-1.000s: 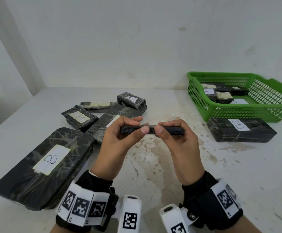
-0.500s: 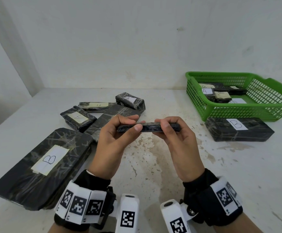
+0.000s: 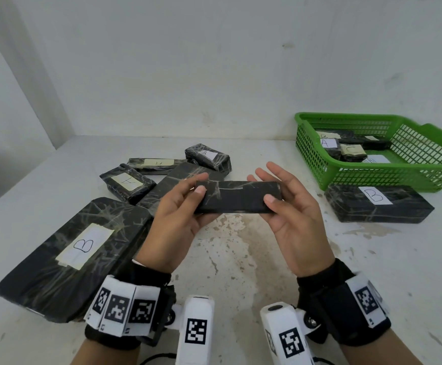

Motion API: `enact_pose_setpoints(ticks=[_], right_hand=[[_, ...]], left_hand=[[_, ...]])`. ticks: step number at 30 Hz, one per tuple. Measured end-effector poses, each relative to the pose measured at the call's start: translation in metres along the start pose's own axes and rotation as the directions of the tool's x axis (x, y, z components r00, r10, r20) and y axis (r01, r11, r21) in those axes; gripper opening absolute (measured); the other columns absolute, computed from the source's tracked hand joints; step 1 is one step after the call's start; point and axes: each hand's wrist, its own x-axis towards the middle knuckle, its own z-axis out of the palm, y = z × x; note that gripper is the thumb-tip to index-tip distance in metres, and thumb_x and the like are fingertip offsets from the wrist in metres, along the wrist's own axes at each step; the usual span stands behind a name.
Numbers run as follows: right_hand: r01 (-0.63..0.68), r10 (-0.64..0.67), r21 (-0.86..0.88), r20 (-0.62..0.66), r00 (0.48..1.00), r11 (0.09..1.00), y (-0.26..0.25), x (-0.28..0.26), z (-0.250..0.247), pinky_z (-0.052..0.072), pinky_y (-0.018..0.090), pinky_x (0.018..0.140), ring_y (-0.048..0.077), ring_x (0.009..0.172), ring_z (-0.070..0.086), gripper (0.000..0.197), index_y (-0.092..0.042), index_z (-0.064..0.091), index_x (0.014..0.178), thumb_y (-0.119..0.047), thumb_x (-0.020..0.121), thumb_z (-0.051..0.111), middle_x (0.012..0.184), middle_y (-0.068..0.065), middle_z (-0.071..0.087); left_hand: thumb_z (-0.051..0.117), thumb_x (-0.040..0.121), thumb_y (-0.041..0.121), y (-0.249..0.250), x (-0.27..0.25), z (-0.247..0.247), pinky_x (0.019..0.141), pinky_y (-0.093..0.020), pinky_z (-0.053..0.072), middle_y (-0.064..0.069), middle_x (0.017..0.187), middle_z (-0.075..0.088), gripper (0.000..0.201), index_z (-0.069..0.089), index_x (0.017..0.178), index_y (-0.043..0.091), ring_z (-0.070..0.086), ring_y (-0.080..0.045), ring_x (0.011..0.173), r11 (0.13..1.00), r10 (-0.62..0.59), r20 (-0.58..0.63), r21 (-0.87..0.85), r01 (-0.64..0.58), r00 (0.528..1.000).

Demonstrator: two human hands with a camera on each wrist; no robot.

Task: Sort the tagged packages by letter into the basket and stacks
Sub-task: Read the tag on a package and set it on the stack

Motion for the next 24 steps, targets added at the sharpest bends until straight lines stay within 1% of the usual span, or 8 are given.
enact_pose_setpoints(ticks=[2, 5, 7, 9, 13, 18, 21, 24], right_hand=[[-0.029, 0.029, 0.001, 0.001, 1.000, 1.000, 0.0011, 0.0007, 0.0002, 0.054, 0.037, 0.096, 0.020, 0.117, 0.063, 0.051, -0.011, 0.052, 0.135, 0.003, 0.086, 0.060, 0.132, 0.014, 0.059], [-0.112, 0.112, 0.010, -0.012, 0.994, 0.994, -0.0001, 0.0019, 0.0039, 0.057, 0.038, 0.090, 0.019, 0.104, 0.067, 0.053, -0.008, 0.051, 0.135, -0.017, 0.084, 0.058, 0.118, 0.011, 0.064], [-0.150, 0.150, -0.016, -0.008, 0.989, 0.989, -0.0008, 0.0022, 0.0042, 0.059, 0.036, 0.083, 0.021, 0.101, 0.069, 0.052, -0.005, 0.054, 0.130, -0.024, 0.082, 0.058, 0.117, 0.012, 0.066], [-0.140, 0.140, -0.037, 0.003, 0.990, 0.989, -0.0010, 0.0025, 0.0022, 0.060, 0.034, 0.078, 0.023, 0.098, 0.070, 0.043, -0.003, 0.057, 0.123, -0.021, 0.085, 0.056, 0.112, 0.012, 0.069], [-0.105, 0.105, -0.036, 0.011, 0.994, 0.994, 0.0007, 0.0018, 0.0005, 0.060, 0.035, 0.078, 0.022, 0.098, 0.070, 0.034, -0.005, 0.059, 0.118, -0.016, 0.087, 0.054, 0.109, 0.010, 0.069], [-0.131, 0.131, 0.029, -0.004, 0.991, 0.991, 0.0008, 0.0028, 0.0030, 0.060, 0.039, 0.075, 0.022, 0.099, 0.070, 0.043, -0.004, 0.058, 0.123, -0.022, 0.084, 0.055, 0.109, 0.011, 0.067], [-0.154, 0.154, 0.010, -0.025, 0.988, 0.988, 0.0006, 0.0029, 0.0038, 0.060, 0.040, 0.078, 0.026, 0.104, 0.069, 0.049, 0.000, 0.060, 0.121, -0.034, 0.086, 0.053, 0.115, 0.017, 0.067], [-0.150, 0.147, -0.040, -0.069, 0.987, 0.988, 0.0057, 0.0034, 0.0017, 0.060, 0.034, 0.074, 0.026, 0.099, 0.070, 0.040, 0.001, 0.064, 0.112, -0.031, 0.093, 0.049, 0.107, 0.017, 0.071]], left_hand=[[0.040, 0.102, 0.004, -0.0007, -0.0006, -0.0007, 0.070, -0.024, 0.059, -0.010, 0.107, 0.071, 0.031, 0.057, 0.127, 0.005, 0.070, -0.016, 0.096, 0.997, 0.046, 0.013, 0.057, -0.046, 0.999], [0.039, 0.102, 0.001, 0.0008, -0.0010, -0.0016, 0.072, -0.026, 0.059, -0.006, 0.110, 0.071, 0.029, 0.059, 0.122, 0.006, 0.070, -0.014, 0.097, 0.991, 0.105, 0.030, 0.085, -0.107, 0.994], [0.040, 0.101, 0.000, 0.0011, -0.0011, -0.0026, 0.075, -0.027, 0.059, -0.006, 0.110, 0.072, 0.029, 0.059, 0.122, 0.007, 0.070, -0.015, 0.099, 0.989, 0.113, 0.043, 0.095, -0.117, 0.993], [0.042, 0.100, 0.002, 0.0012, -0.0007, -0.0022, 0.074, -0.028, 0.059, -0.005, 0.104, 0.072, 0.030, 0.057, 0.125, 0.008, 0.071, -0.016, 0.097, 0.991, 0.109, 0.040, 0.073, -0.112, 0.993], [0.053, 0.087, 0.026, 0.0007, -0.0001, 0.0003, 0.074, -0.028, 0.060, -0.006, 0.102, 0.074, 0.041, 0.059, 0.122, 0.007, 0.071, -0.018, 0.099, 0.999, 0.040, 0.048, 0.002, -0.040, 0.998], [0.041, 0.101, 0.014, -0.0033, 0.0017, -0.0031, 0.080, -0.030, 0.060, -0.012, 0.103, 0.075, 0.029, 0.064, 0.111, -0.001, 0.071, -0.021, 0.100, 0.996, 0.042, 0.062, 0.075, -0.047, 0.997], [0.042, 0.100, 0.015, -0.0031, 0.0014, -0.0033, 0.078, -0.028, 0.059, -0.009, 0.099, 0.076, 0.027, 0.065, 0.107, 0.002, 0.072, -0.018, 0.096, 0.993, 0.047, 0.087, 0.102, -0.056, 0.995], [0.049, 0.093, 0.022, -0.0034, -0.0007, -0.0034, 0.080, -0.035, 0.061, -0.012, 0.103, 0.075, 0.027, 0.065, 0.107, 0.004, 0.070, -0.025, 0.101, 0.991, 0.034, 0.095, 0.123, -0.046, 0.995]])
